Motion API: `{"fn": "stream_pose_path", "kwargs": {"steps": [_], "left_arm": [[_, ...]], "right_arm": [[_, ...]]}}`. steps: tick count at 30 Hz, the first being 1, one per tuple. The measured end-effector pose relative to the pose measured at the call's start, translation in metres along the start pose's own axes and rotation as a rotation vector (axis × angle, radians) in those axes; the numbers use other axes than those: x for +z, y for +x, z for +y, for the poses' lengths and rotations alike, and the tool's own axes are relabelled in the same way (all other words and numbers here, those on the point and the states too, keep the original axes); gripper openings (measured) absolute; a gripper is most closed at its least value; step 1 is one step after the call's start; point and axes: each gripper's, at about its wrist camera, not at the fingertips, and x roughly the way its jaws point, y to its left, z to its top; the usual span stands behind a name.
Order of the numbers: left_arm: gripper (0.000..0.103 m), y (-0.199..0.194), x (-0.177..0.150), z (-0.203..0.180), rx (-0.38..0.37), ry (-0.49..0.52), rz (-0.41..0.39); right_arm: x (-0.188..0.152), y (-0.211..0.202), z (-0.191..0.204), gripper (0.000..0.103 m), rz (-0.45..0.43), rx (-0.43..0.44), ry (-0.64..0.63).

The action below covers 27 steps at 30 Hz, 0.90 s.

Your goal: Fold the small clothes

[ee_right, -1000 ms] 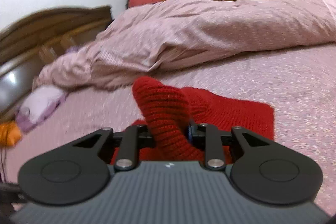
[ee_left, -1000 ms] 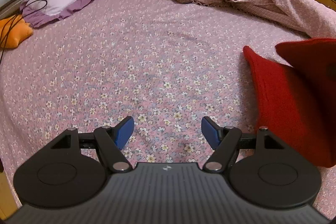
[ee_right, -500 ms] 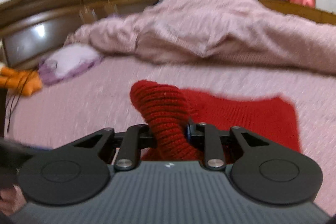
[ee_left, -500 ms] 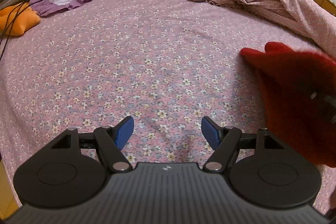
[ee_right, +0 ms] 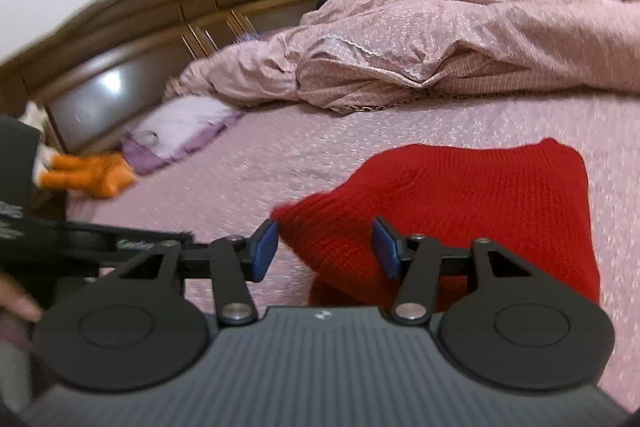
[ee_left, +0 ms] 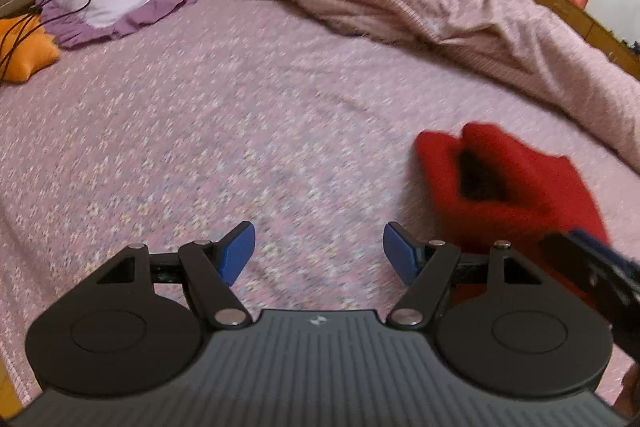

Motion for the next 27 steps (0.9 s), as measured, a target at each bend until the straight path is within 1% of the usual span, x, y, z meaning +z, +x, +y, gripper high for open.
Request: {"fn": "stream_pose_path", "kwargs": {"steps": [2, 4, 5, 6, 9, 12, 14, 16, 17, 20, 25, 27], "left_arm": [[0.076, -0.005, 0.005, -0.007, -0.030, -0.002, -0.010], [0.076, -0.009, 0.010, -0.016, -0.065, 0.001, -0.016], [0.076, -0.010, 0.012, -0.021, -0.081, 0.005, -0.016], [0.076, -0.011, 0.014, -0.026, -0.096, 0.010, -0.015], [0.076, -0.011, 0.018, -0.040, -0.131, 0.022, -0.015], [0.082, -0.008, 0.024, -0.057, -0.162, 0.038, -0.022], [0.087, -0.004, 0.028, -0.069, -0.180, 0.049, -0.024], [0.089, 0.004, 0.033, -0.079, -0.203, 0.059, -0.014], [0.089, 0.010, 0.035, -0.085, -0.214, 0.065, -0.002], [0.090, 0.027, 0.040, -0.095, -0.224, 0.076, 0.030], [0.090, 0.059, 0.037, -0.104, -0.187, 0.107, 0.089], [0.094, 0.069, 0.034, -0.103, -0.191, 0.103, 0.111]], "right_arm": [[0.003, -0.010, -0.007, 0.057, -0.003, 0.016, 0.048], [0.007, -0.020, -0.016, 0.063, -0.012, 0.016, 0.091], [0.008, -0.026, -0.020, 0.068, -0.018, 0.005, 0.108], [0.010, -0.031, -0.024, 0.070, -0.028, -0.006, 0.125], [0.013, -0.047, -0.037, 0.070, -0.048, -0.028, 0.148], [0.016, -0.057, -0.052, 0.072, -0.066, -0.069, 0.178], [0.017, -0.059, -0.067, 0.074, -0.067, -0.104, 0.221], [0.016, -0.058, -0.083, 0.080, -0.057, -0.143, 0.281], [0.015, -0.056, -0.091, 0.085, -0.052, -0.157, 0.313], [0.011, -0.049, -0.114, 0.085, -0.027, -0.174, 0.394], [0.003, -0.026, -0.140, 0.085, 0.047, -0.169, 0.486], [0.001, -0.016, -0.145, 0.085, 0.072, -0.162, 0.501]]}}
